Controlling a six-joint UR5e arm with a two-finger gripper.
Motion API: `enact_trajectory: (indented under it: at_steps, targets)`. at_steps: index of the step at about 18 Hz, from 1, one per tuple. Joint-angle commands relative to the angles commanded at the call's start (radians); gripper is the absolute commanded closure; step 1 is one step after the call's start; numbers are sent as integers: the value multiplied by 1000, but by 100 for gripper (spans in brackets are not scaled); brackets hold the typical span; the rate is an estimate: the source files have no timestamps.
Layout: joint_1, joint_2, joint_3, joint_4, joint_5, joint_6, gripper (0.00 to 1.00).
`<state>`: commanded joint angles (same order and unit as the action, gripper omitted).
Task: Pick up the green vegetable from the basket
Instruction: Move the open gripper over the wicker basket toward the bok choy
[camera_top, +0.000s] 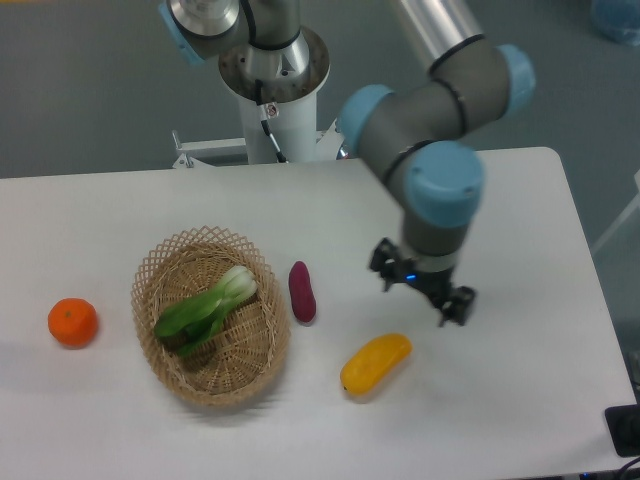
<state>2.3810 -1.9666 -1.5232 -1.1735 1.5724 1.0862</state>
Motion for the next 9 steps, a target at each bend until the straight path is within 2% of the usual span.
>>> enact_trajectory:
  at_steps: [5, 9]
  targets:
    - [-117, -2, -34, 0, -14, -95, 0]
    - [-178, 0, -78, 5, -14, -101, 0]
